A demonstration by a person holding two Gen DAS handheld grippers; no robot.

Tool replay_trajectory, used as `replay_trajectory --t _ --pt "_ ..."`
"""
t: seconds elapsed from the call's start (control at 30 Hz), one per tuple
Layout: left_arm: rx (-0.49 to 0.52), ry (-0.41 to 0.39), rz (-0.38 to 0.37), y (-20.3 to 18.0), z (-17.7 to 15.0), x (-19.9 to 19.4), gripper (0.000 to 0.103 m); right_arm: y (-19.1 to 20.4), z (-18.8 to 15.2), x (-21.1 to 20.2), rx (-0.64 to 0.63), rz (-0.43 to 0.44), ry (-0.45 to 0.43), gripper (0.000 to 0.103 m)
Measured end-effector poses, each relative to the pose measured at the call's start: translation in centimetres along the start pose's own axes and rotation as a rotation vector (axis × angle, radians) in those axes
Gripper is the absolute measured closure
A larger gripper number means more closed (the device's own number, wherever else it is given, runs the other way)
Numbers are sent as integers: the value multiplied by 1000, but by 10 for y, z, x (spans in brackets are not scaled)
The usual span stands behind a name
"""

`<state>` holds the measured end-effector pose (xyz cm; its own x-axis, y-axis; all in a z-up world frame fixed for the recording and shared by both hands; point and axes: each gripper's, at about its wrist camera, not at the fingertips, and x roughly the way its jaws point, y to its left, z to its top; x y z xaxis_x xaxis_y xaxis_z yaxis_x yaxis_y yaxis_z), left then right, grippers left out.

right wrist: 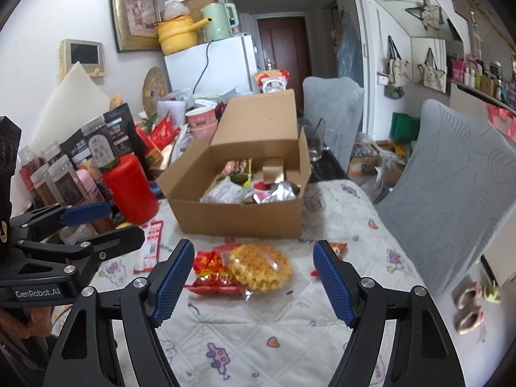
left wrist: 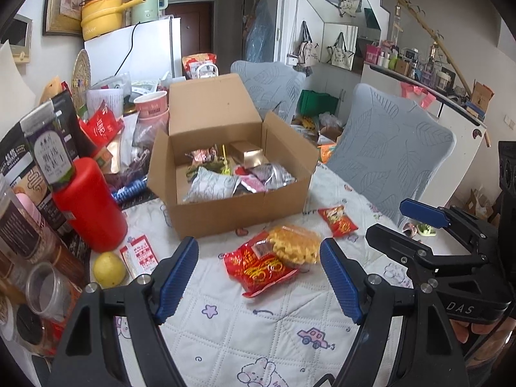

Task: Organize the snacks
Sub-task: 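Withdraw both grippers from the box toward the snacks on the table, then grasp the large red bag with the left gripper while the right grasps the small red packet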

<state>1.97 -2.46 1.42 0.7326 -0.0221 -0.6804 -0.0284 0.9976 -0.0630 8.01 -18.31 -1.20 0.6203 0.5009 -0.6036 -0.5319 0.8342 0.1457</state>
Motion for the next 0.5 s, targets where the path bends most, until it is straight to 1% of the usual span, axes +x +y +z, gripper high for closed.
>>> replay_trajectory --t 0.2,0.27,0.3,0.5 --pt "-24 58 -29 3 -20 21 25 -4 -16 18 -6 -11 46 26" --pt "-38 78 -37 4 -25 28 25 -9 -22 24 7 -13 65 22" --pt "-47 85 -40 5 -28 32 25 -11 -24 26 13 -15 71 22" --pt "-107 119 -34 8 -38 53 25 -27 -35 45 34 -48 120 22"
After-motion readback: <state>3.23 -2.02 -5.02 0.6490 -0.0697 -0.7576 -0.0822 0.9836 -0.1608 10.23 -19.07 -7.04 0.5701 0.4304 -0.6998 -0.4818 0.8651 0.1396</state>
